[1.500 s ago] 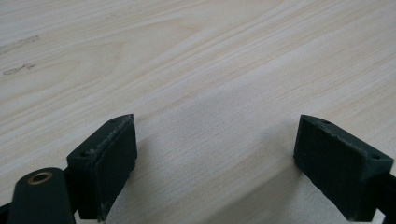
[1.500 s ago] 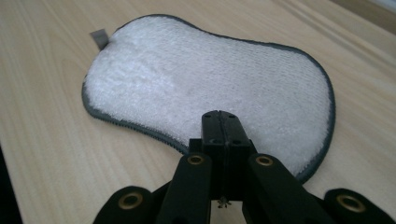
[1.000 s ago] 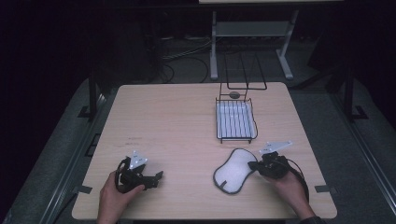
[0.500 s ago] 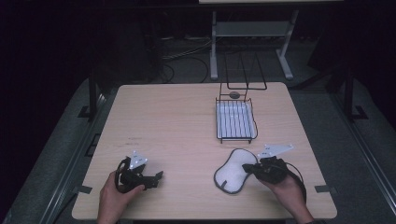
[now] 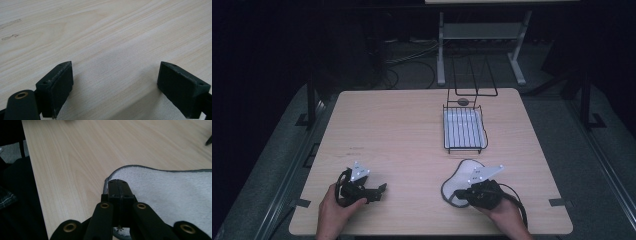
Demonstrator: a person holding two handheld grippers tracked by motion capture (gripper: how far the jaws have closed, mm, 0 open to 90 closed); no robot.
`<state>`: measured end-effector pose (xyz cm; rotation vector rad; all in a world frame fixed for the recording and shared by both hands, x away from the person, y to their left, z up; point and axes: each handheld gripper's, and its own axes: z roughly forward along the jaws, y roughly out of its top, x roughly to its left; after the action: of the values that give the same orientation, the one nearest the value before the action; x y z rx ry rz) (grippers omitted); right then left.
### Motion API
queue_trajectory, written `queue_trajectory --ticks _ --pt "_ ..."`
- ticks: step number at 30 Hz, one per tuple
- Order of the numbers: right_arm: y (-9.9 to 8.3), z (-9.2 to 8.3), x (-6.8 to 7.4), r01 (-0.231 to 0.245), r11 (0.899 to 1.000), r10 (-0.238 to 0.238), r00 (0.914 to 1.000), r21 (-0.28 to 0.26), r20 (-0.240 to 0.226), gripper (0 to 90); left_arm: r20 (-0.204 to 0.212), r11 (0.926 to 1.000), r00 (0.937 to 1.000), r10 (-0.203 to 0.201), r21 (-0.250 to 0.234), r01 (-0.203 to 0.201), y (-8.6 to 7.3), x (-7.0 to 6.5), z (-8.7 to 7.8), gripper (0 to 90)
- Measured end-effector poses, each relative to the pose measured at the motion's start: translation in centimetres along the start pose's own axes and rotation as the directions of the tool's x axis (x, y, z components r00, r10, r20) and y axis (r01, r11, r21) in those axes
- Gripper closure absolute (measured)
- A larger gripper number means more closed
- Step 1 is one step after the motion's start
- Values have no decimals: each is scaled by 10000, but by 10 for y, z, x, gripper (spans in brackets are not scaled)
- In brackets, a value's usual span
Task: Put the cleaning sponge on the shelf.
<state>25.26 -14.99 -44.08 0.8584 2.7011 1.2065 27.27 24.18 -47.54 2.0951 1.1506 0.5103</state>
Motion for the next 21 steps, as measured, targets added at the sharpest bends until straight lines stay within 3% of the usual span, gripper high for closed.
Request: queue_trajectory --ticks 12,21 --pt "-8 9 2 39 9984 -32 9999 568 -114 900 -5 10000 10000 -1 -1 1 0 0 0 126" --pt "-16 -1 -2 -212 9979 207 9998 618 82 900 -2 10000 10000 -5 -1 5 0 0 0 126"
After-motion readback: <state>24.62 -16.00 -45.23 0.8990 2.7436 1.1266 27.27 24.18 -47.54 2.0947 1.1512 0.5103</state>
